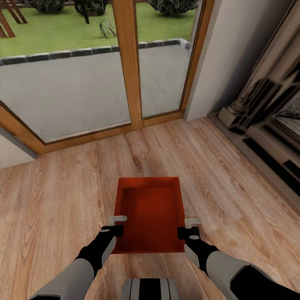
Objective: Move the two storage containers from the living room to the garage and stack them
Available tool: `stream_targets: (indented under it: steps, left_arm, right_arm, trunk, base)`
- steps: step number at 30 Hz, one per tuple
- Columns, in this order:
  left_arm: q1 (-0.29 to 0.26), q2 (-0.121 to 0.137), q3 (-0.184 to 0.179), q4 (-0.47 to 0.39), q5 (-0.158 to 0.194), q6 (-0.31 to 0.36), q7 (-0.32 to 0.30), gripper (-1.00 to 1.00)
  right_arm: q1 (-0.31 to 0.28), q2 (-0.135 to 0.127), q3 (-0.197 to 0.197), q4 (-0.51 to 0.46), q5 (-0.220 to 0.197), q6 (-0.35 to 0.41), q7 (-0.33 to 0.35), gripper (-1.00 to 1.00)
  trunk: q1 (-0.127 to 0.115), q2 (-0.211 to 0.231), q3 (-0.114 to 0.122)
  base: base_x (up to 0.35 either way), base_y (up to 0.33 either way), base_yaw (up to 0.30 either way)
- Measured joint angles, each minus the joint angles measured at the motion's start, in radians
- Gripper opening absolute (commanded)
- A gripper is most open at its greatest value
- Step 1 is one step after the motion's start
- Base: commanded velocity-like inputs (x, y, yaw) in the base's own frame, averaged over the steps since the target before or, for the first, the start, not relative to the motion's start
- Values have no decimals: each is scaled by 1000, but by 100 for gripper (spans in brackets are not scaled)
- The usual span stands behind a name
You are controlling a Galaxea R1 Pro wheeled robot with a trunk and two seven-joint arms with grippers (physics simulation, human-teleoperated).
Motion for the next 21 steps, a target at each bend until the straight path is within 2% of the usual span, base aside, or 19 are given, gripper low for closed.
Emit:
stream_targets:
  steps: [3, 21]
  left_arm:
    - [0, 0, 5, -1, -7, 1, -3, -100]
    - [0, 0, 5, -1, -8, 4, -3, -100]
  right_arm:
    - [0, 0, 1, 0, 0, 0, 1, -100]
    - [0, 0, 5, 0, -5, 2, 0, -100]
  trunk:
    - [0, 0, 0]
    - [-69, 126, 56]
  base:
    - [0, 0, 0]
    - [0, 0, 0]
